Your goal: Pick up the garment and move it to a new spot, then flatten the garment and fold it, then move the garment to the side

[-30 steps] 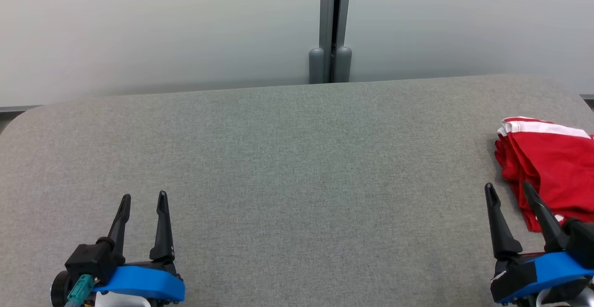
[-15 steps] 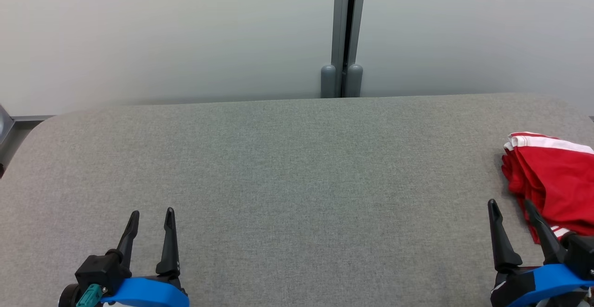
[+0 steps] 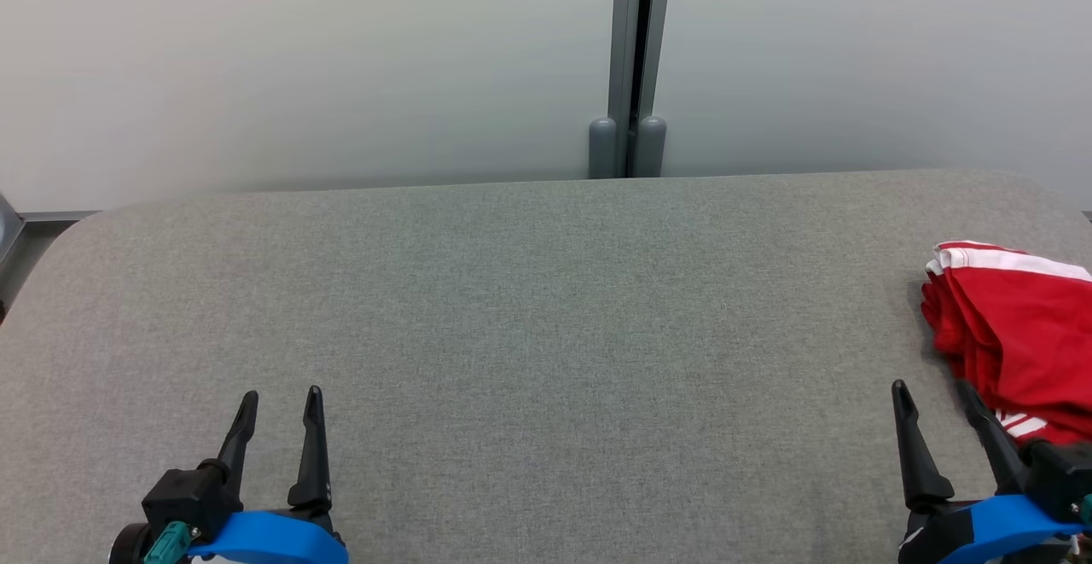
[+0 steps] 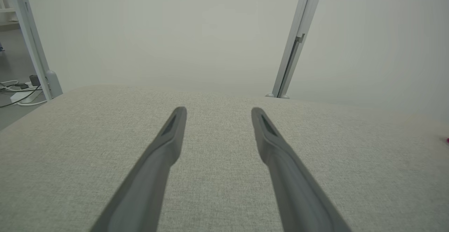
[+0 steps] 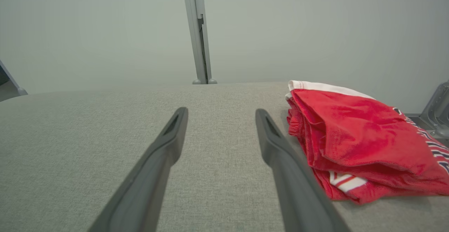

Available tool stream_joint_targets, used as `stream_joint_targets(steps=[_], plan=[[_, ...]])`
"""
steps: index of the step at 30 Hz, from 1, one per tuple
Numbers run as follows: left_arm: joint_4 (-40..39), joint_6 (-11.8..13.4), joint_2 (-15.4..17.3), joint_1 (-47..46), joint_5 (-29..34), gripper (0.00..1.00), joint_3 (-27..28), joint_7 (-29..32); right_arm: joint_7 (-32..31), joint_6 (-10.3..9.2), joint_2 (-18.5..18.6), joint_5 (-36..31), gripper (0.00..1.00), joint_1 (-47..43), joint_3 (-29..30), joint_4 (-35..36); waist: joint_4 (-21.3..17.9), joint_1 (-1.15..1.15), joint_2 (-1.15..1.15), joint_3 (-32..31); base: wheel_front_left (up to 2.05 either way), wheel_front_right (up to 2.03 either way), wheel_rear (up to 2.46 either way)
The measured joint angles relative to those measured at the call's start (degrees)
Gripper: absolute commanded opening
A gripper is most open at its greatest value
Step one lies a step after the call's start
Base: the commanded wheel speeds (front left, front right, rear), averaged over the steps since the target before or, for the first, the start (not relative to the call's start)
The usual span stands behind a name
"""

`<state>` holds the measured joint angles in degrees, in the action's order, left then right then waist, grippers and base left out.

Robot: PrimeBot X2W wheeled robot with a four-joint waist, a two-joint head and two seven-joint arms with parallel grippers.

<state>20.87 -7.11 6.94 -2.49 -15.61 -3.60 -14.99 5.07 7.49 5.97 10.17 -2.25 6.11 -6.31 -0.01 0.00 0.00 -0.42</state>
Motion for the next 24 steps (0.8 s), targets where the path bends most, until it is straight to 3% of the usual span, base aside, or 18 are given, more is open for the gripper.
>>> stream_joint_targets(steps=[18,19,24], plan=[[0.6,-0.1,0.0,0.0,0.1,1.00,-0.1,0.0,1.4,0.00,0.1,0.2,1.00,1.7,-0.3,-4.0,0.0,0.00,0.00,-0.1,0.00,0.00,0.00],[0.7,-0.1,0.1,0.0,0.1,0.00,-0.3,0.0,1.6,0.00,0.1,0.3,0.00,1.8,-0.4,-4.2,0.0,0.00,0.00,-0.1,0.00,0.00,0.00],[3.1,-0.1,-0.7,1.9,-0.1,0.00,-0.8,0.3,1.5,0.00,-0.6,0.2,0.00,0.5,-0.5,-6.7,0.0,0.00,0.00,-0.1,0.00,0.00,0.00]])
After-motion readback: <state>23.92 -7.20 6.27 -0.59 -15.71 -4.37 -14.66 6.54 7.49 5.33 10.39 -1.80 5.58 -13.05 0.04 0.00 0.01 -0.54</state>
